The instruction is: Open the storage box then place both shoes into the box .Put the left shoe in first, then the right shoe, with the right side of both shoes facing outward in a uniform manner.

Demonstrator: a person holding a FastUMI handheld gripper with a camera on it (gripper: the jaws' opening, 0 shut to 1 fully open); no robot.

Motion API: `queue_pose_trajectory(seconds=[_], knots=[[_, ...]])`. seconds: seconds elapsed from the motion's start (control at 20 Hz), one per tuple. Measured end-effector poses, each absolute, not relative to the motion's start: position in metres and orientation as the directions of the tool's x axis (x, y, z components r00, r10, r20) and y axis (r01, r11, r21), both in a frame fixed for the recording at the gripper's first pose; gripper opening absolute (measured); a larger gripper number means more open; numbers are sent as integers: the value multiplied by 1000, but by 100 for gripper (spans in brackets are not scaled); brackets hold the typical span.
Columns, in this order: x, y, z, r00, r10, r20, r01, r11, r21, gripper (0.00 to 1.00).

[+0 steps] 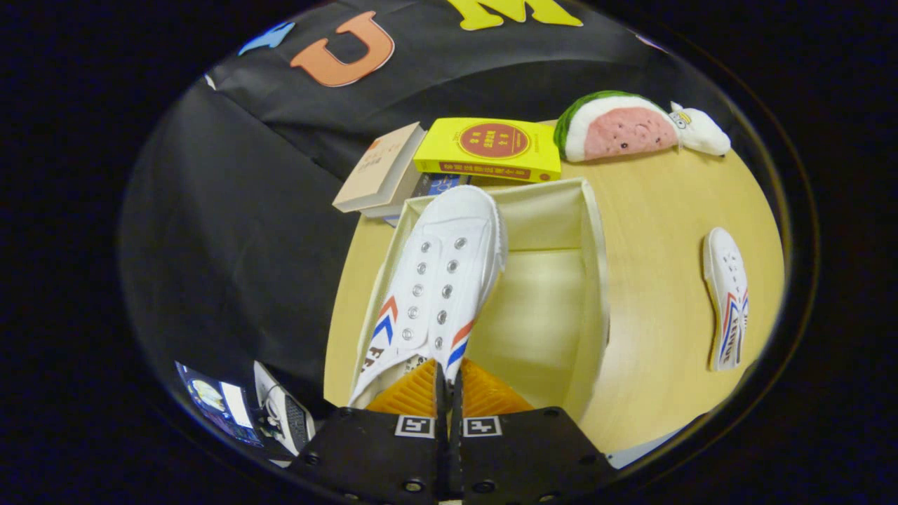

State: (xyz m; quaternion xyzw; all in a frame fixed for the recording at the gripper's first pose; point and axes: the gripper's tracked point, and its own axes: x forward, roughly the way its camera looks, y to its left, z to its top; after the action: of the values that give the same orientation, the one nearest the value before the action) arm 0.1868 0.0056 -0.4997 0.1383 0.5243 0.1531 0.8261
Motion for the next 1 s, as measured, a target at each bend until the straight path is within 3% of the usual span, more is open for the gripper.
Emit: queue_pose_trajectory(seconds=[0.4, 1.0], knots=[[202, 32, -567, 341, 291, -894, -62, 956, 288, 0], [210, 41, -581, 226, 257, -940, -112, 965, 237, 2]])
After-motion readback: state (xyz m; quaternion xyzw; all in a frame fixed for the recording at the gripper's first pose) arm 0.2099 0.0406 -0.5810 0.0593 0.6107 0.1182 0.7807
